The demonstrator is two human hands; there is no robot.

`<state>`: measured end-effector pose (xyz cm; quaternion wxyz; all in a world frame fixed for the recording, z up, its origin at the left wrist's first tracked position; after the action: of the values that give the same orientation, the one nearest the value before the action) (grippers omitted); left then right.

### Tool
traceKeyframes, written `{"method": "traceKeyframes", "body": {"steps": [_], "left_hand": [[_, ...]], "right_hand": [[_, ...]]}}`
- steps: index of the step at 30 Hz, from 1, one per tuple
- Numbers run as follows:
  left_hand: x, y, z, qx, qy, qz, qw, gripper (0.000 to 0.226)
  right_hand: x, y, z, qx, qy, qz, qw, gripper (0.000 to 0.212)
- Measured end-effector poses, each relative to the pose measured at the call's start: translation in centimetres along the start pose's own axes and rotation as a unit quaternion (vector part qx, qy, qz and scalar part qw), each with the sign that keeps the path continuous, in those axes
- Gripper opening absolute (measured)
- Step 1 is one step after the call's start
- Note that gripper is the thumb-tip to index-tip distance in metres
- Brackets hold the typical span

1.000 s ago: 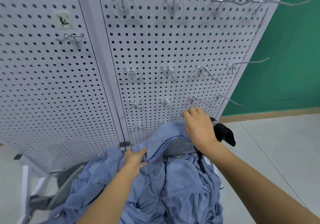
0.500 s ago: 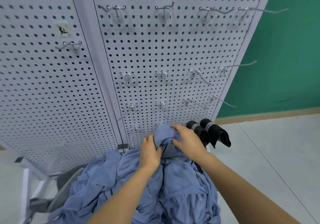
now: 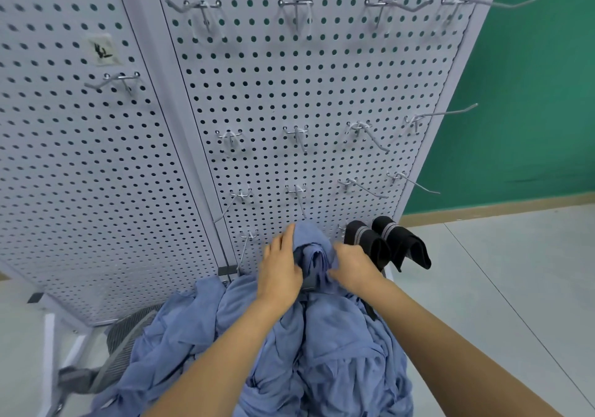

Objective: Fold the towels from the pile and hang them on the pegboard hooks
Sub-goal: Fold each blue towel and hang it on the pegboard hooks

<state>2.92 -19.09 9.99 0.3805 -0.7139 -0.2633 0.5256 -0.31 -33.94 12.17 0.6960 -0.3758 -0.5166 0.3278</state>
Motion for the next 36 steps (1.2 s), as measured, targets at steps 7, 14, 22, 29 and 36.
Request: {"method": "traceKeyframes", "body": {"steps": [7, 14, 22, 29, 36], "left_hand": [[1.6, 0.1, 1.5, 0.084, -0.003, 0.114, 0.99, 0.083], [2.8, -6.8, 3.6, 0.259, -0.017, -0.01, 0.966, 0.043], [7.2, -15.7, 8.3, 0.281, -0.023, -0.1, 0.954, 0.031], [14.0, -10.6, 13.1, 0.28, -0.064, -0.023, 0.958, 0.026], [17.7, -2.8, 13.1, 0.281, -0.083, 0.015, 0.956, 0.027]], "right_hand": [[0.0, -0.2, 1.4, 0.004, -0.043, -0.08, 0.996, 0.06], [1.3, -1.3, 7.0, 0.033, -0.039, -0.028, 0.998, 0.047], [5.6, 2.9, 11.3, 0.119, -0.08, -0.048, 0.989, 0.032], [7.8, 10.6, 10.5, 0.184, -0.094, -0.029, 0.978, 0.027], [6.3, 18.4, 8.2, 0.265, -0.087, 0.028, 0.96, 0.021]]}}
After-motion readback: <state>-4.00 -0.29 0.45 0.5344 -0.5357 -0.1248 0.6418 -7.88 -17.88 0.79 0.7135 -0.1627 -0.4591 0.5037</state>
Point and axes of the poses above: each hand's wrist, its own z-axis away from the middle knuckle, its own y-axis out of the palm, x = y × z, the point moved 2 cm from there along -z, towards the middle knuckle, and after that the axes turned 2 degrees about -z, right-handed, at the moved point
